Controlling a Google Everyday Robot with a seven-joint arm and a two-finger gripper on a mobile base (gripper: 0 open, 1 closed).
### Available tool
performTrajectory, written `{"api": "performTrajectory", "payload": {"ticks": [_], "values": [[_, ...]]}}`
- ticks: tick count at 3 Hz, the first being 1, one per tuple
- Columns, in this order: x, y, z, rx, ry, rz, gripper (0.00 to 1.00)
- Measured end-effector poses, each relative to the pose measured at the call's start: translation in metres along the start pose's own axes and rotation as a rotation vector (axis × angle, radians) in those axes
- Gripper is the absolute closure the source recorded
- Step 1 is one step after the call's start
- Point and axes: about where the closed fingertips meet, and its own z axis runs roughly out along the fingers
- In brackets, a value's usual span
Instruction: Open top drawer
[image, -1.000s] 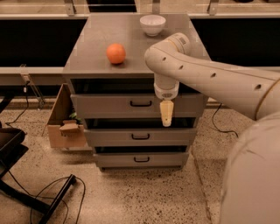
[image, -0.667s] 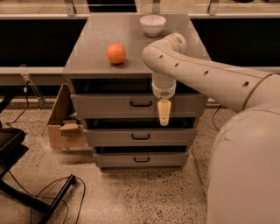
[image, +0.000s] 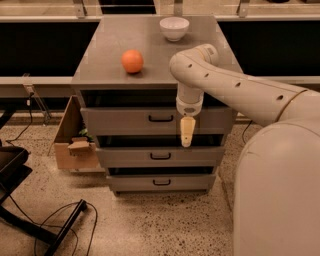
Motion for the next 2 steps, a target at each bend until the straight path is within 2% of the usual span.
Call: {"api": "performTrajectory", "payload": {"ticks": [1,2], "values": [[0.0016,0.0008,0.0071,-0.018,-0.019,0.017,0.0],[0.0054,-0.0003,0.0088,-0.031,-0.042,0.035,0.26]]}}
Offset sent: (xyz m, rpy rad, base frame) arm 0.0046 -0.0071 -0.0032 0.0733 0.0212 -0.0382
